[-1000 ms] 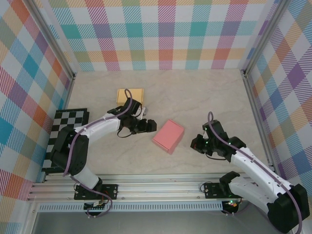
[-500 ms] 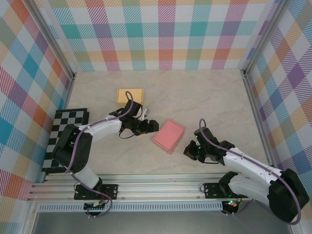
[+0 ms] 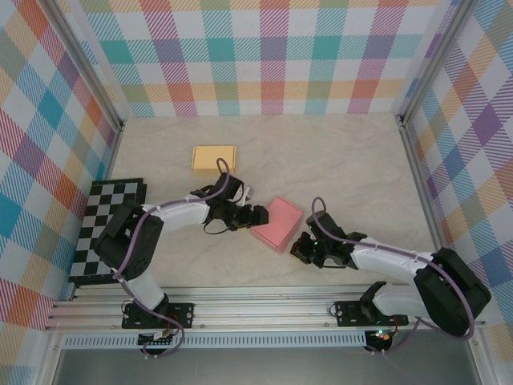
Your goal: Fold the paper box
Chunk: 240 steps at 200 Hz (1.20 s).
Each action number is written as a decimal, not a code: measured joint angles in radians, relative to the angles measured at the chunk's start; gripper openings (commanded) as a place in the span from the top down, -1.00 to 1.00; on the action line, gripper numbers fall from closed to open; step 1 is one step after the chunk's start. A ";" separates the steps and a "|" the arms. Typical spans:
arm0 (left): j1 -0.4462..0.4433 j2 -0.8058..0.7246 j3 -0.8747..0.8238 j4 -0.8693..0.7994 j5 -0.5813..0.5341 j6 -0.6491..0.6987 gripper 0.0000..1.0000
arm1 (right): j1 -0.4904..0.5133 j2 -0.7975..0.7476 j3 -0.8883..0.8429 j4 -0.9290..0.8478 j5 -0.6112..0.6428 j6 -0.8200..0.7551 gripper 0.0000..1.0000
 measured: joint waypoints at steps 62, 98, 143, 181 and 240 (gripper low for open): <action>-0.038 0.009 -0.036 0.027 -0.009 -0.034 -0.56 | 0.044 0.097 0.000 0.108 0.000 0.038 1.00; -0.045 0.009 -0.059 0.069 -0.027 -0.064 -0.56 | 0.064 0.135 0.000 0.194 0.001 0.053 1.00; -0.050 0.006 -0.085 0.125 -0.042 -0.139 -0.55 | 0.076 0.166 -0.001 0.280 0.026 0.053 1.00; -0.079 0.000 -0.086 0.134 -0.103 -0.187 -0.55 | 0.077 0.206 0.002 0.304 0.051 0.053 1.00; -0.106 0.032 0.021 0.023 -0.218 -0.135 -0.57 | 0.104 0.212 0.035 0.273 0.130 0.060 1.00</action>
